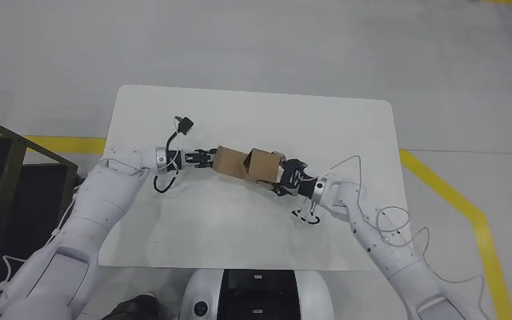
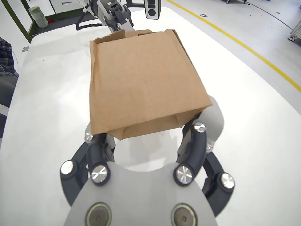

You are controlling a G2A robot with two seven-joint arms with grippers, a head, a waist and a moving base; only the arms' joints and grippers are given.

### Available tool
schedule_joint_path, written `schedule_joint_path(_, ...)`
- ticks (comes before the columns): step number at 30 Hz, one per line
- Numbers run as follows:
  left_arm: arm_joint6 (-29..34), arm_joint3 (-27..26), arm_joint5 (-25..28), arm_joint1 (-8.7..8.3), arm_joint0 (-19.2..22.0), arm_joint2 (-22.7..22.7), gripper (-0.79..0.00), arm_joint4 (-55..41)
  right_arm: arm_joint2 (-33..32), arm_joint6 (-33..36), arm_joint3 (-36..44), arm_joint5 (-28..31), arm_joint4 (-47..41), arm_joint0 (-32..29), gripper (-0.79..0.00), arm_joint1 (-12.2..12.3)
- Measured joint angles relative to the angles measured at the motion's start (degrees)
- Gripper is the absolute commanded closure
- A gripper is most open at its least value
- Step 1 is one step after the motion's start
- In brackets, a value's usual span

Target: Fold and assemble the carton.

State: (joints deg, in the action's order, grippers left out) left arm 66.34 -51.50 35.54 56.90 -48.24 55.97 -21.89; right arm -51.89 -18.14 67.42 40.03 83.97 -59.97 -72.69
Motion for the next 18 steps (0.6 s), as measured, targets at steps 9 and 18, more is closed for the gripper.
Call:
schedule_joint_path(9, 2.21, -0.87, 0.2, -0.01, -0.44, 0.6, -0.068, -6.4, -1.23, -0.03, 1.2, -0.36, 0.32, -1.0, -0.348, 0.52)
schedule_joint_path(18, 3.37, -7.19, -0.96, -0.4, -2.03, -0.31, -0.077, -12.04, -1.6, 0.25, 2.21, -0.45, 0.13, -1.34, -0.351, 0.69)
